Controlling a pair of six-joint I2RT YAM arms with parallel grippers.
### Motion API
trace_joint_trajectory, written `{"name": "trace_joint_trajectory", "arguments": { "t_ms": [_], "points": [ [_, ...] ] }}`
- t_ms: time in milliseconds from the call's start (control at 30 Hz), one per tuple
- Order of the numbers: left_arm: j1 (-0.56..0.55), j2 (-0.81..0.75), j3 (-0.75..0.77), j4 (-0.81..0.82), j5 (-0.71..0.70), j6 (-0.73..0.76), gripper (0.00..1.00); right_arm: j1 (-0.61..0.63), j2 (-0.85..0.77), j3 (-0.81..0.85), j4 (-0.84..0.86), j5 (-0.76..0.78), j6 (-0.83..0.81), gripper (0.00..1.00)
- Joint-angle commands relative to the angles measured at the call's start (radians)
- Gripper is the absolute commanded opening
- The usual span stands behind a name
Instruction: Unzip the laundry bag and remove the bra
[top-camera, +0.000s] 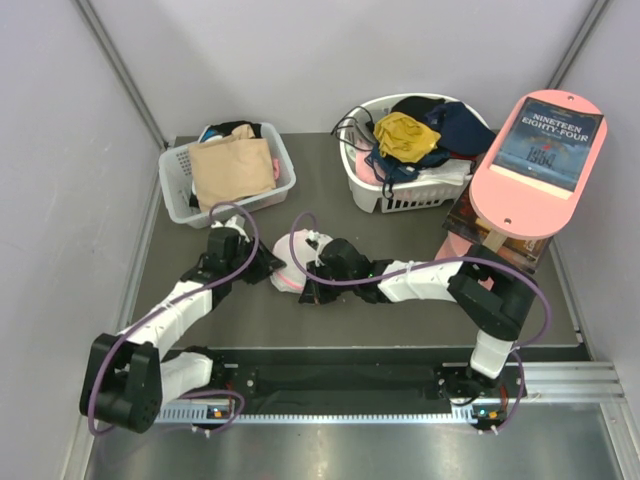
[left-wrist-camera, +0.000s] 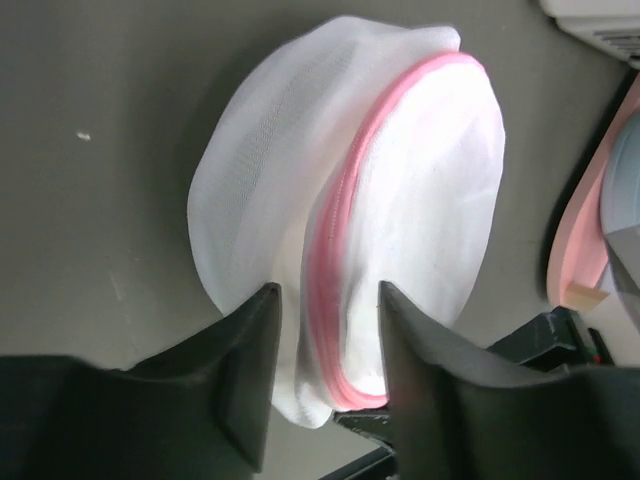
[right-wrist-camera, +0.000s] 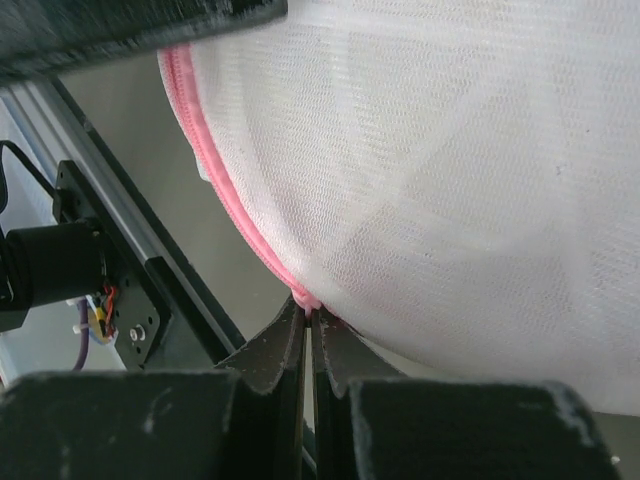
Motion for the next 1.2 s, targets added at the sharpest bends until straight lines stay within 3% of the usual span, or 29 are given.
{"name": "trace_joint_trajectory", "arguments": {
  "t_ms": [0, 67, 467, 600, 700, 733, 833, 1167],
  "points": [
    [0.012, 0.002, 0.052, -0.004, -0.025, 0.017, 0.58, 0.006, -0.008, 0.047, 0.006, -0.013, -0.016, 0.00],
    [0.012, -0.023, 0.043, -0.019, -0.024, 0.013, 0.63, 0.015, 0.001, 0.070, 0.006, -0.020, -0.016, 0.00],
    [0.012, -0.215, -0.081, -0.117, -0.051, -0.026, 0.63, 0.072, 0.087, 0.194, -0.016, -0.051, -0.031, 0.00],
    [0.012, -0.212, -0.095, -0.078, -0.044, -0.038, 0.55, 0.075, 0.092, 0.198, -0.017, -0.052, -0.031, 0.00],
    [0.012, -0.175, -0.090, -0.051, -0.031, -0.044, 0.27, 0.075, 0.086, 0.191, -0.017, -0.051, -0.031, 0.00],
    [0.012, -0.154, -0.089, -0.045, -0.021, -0.046, 0.13, 0.075, 0.084, 0.190, -0.017, -0.049, -0.031, 0.00],
    [0.012, -0.123, -0.083, -0.022, -0.011, -0.050, 0.00, 0.075, 0.077, 0.184, -0.020, -0.042, -0.031, 0.00],
    [0.012, -0.123, -0.066, -0.028, -0.027, -0.037, 0.00, 0.072, 0.080, 0.168, -0.023, -0.040, -0.026, 0.00]
  ]
}}
